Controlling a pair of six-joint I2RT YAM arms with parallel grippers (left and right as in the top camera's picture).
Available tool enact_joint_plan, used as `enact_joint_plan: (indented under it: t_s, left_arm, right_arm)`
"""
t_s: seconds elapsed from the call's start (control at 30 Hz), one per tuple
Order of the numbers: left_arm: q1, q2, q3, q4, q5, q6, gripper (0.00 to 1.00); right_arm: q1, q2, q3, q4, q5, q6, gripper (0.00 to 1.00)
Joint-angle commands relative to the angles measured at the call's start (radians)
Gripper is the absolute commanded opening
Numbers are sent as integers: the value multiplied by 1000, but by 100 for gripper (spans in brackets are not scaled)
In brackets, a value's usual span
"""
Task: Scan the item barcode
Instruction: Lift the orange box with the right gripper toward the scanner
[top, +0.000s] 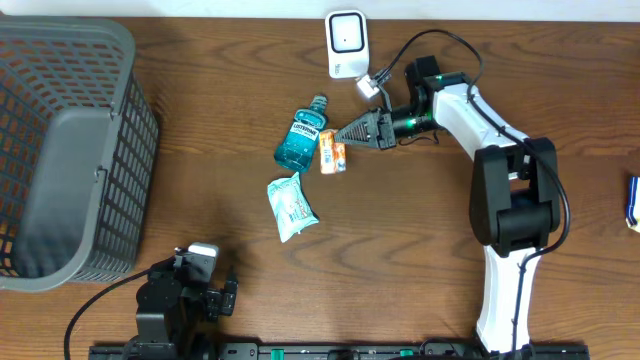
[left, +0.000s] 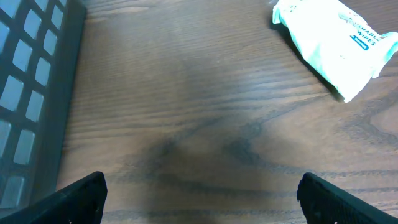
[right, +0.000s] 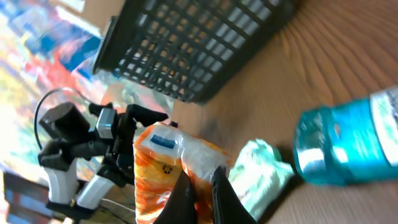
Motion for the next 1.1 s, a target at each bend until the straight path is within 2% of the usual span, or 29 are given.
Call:
enact_joint_plan:
  t_s: [0.0,0.37,0.53,0.67,0.8,0.93,1.07]
  left_arm:
    - [3,-3,-12,-33,6,-2,98]
    - [3,-3,-12,-33,6,-2,98]
    - [3,-3,-12,-33,6,-2,98]
    - [3,-3,-12,-33,6,-2,98]
    - [3,-3,-12,-33,6,-2,98]
    - [3,-3,-12,-33,6,-2,98]
    - [3,-3,-12,-33,6,-2,98]
  right_arm:
    - [48,12,-5,6,-94,-71,1]
    - [56,12,-5,41,-93,-38,1]
    - [60,12,-5,56,-79,-90,1]
    - [82,12,-5,79,100,-82,2]
    - [88,4,-2,164,198,157,1]
    - [63,-51,2,110,239,161,2]
    - [41,-171,2,2,470,161,2]
